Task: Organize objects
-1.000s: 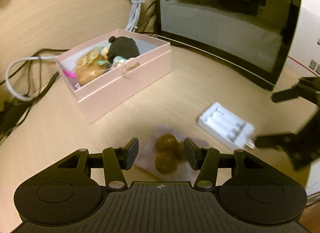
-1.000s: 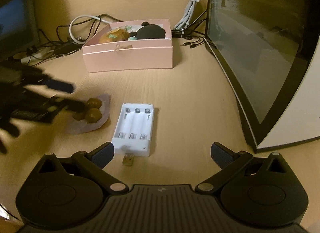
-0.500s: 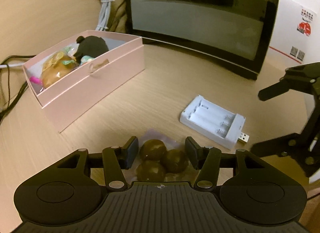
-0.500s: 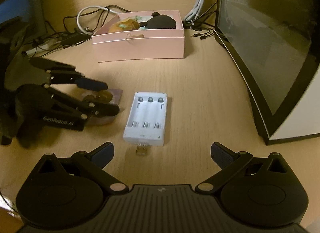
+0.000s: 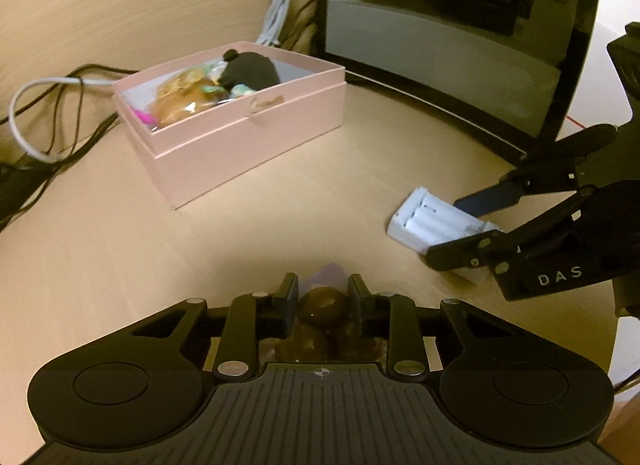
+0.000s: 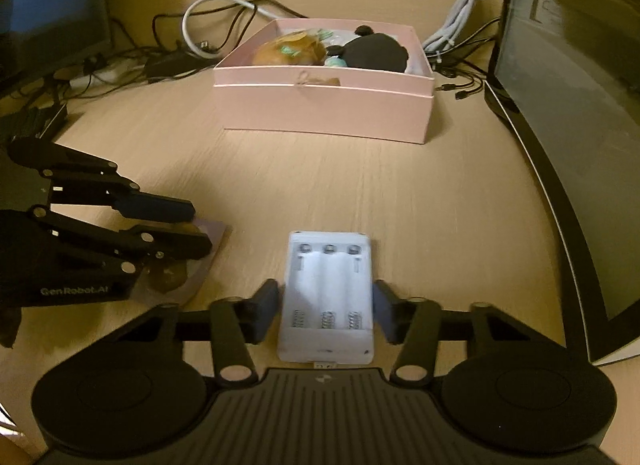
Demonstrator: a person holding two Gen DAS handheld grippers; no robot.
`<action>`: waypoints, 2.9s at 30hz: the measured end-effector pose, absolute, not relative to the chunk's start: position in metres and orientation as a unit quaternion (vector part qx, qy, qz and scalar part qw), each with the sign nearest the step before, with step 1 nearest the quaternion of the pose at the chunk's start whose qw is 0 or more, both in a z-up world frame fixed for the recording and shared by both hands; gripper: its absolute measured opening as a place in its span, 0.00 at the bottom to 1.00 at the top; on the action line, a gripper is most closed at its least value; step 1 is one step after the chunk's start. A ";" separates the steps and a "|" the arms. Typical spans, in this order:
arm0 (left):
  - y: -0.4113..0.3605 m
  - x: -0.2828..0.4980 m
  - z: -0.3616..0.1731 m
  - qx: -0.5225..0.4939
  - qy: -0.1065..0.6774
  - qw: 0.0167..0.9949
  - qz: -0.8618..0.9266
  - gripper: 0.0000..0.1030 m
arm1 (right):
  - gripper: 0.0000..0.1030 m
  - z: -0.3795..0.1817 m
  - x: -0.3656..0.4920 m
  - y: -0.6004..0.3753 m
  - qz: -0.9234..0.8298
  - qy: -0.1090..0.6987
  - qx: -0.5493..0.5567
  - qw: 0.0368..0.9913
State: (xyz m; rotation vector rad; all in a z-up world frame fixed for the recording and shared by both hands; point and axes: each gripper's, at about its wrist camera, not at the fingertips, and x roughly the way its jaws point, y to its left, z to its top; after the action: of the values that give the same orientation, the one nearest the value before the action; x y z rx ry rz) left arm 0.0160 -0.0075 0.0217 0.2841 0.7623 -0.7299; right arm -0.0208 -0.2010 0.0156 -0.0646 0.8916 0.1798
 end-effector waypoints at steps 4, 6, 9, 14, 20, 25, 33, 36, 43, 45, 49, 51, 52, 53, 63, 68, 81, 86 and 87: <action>-0.003 0.014 0.026 0.127 0.363 0.857 -0.343 0.29 | 0.46 0.017 -0.022 -0.200 0.084 0.431 -0.041 0.898; 0.000 0.013 0.030 0.123 0.364 0.859 -0.340 0.27 | 0.46 0.021 -0.024 -0.201 0.085 0.430 -0.044 0.898; 0.007 0.009 0.039 0.112 0.364 0.861 -0.338 0.27 | 0.46 0.031 -0.029 -0.203 0.086 0.424 -0.045 0.901; 0.019 0.004 0.056 0.100 0.361 0.864 -0.337 0.06 | 0.46 0.049 -0.036 -0.208 0.083 0.407 -0.035 0.909; 0.034 0.008 0.072 0.079 0.353 0.876 -0.319 0.06 | 0.46 0.058 -0.039 -0.207 0.084 0.397 -0.031 0.914; 0.054 0.010 0.069 0.048 0.375 0.879 -0.292 0.07 | 0.47 0.049 -0.040 -0.205 0.079 0.405 -0.033 0.910; 0.090 0.007 0.063 -0.025 0.424 0.884 -0.195 0.12 | 0.83 0.044 -0.044 -0.161 0.181 0.397 -0.045 0.899; 0.101 0.000 0.066 -0.037 0.428 0.885 -0.180 0.12 | 0.83 0.032 -0.040 -0.132 0.229 0.409 -0.049 0.882; 0.118 -0.018 0.072 -0.040 0.428 0.887 -0.167 0.12 | 0.57 0.013 -0.035 -0.087 0.260 0.409 -0.125 0.866; 0.116 -0.020 0.073 -0.043 0.427 0.887 -0.169 0.12 | 0.54 0.022 -0.035 -0.091 0.262 0.409 -0.120 0.866; 0.102 -0.019 0.070 -0.044 0.430 0.883 -0.182 0.13 | 0.30 0.039 -0.041 -0.111 0.238 0.395 -0.108 0.881; 0.089 -0.018 0.069 -0.042 0.434 0.879 -0.195 0.13 | 0.23 0.052 -0.044 -0.130 0.209 0.389 -0.094 0.892; 0.081 -0.016 0.069 -0.041 0.435 0.875 -0.206 0.13 | 0.17 0.057 -0.046 -0.142 0.200 0.384 -0.089 0.897; 0.072 -0.015 0.069 -0.039 0.435 0.873 -0.218 0.13 | 0.16 0.064 -0.049 -0.157 0.184 0.378 -0.082 0.904; -0.007 -0.016 0.066 -0.005 0.441 0.852 -0.283 0.13 | 0.18 0.065 -0.068 -0.256 0.080 0.378 -0.042 0.921; -0.013 -0.017 0.062 -0.001 0.450 0.854 -0.262 0.13 | 0.65 0.056 -0.074 -0.254 0.096 0.365 -0.038 0.925; 0.044 -0.020 0.066 -0.031 0.454 0.873 -0.177 0.13 | 0.74 0.013 -0.042 -0.160 0.113 0.366 -0.164 0.909; 0.046 -0.016 0.062 -0.042 0.458 0.869 -0.181 0.13 | 0.72 0.020 -0.046 -0.161 0.113 0.353 -0.182 0.911; 0.044 -0.015 0.060 -0.041 0.460 0.867 -0.187 0.13 | 0.72 0.024 -0.047 -0.162 0.109 0.346 -0.183 0.914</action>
State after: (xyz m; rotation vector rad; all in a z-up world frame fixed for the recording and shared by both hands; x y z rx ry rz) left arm -0.0149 0.0439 0.0599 -0.0855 0.9633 -0.3905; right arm -0.0470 -0.1617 0.0244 -0.3762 0.7132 0.2241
